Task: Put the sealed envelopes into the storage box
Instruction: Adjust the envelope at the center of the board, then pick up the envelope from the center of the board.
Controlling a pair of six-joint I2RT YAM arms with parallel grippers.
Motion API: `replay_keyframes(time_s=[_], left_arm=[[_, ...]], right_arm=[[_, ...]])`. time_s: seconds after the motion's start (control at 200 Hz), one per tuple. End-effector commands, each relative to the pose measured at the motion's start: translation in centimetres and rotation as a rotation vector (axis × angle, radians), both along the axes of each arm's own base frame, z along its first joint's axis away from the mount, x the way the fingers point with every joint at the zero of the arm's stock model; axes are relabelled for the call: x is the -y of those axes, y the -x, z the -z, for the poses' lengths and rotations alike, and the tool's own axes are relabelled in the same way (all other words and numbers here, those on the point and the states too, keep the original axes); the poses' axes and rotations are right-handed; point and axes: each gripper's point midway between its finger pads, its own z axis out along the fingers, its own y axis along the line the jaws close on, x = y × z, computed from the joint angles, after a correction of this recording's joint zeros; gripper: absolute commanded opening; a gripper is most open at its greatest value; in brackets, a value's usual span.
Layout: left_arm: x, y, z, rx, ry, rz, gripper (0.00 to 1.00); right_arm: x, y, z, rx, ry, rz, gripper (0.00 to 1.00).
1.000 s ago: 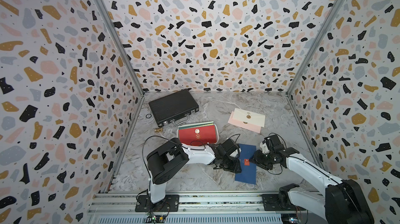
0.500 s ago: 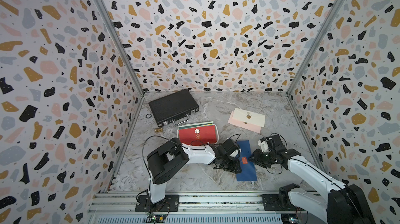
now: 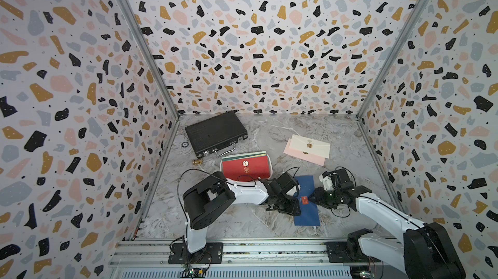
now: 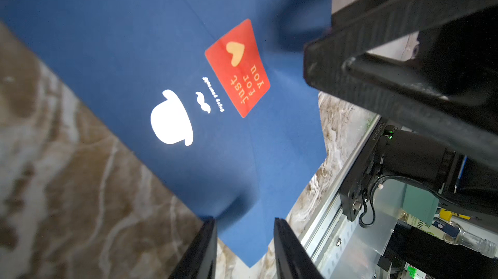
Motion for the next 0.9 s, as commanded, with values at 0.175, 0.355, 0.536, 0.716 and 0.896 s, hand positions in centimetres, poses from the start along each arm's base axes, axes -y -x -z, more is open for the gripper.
replay_keyframes(time_s=[0.175,0.355,0.536,0.716,0.896], left_arm=[[-0.9,0.2,3.0,0.019,-0.065,0.008,0.40],[-1.0,0.0,2.0,0.048,-0.050,0.009,0.42],[-1.7,-0.6,-1.5,0.130,-0.021,-0.008,0.51],[-4.2,-2.2,-6.3,0.252,-0.034,-0.067,0.61],[-6.4,-3.8,-11.6,0.281,0.099,-0.147,0.61]], right_arm=[[-0.4,1.5,0.7,-0.026,0.000,-0.078,0.25],[-0.4,1.0,0.2,0.016,-0.002,-0.079,0.07],[-0.5,0.7,-2.0,0.081,-0.021,-0.075,0.00],[-1.4,0.4,-5.7,0.195,-0.102,-0.097,0.00],[-2.9,0.2,-10.1,0.353,-0.242,-0.135,0.00]])
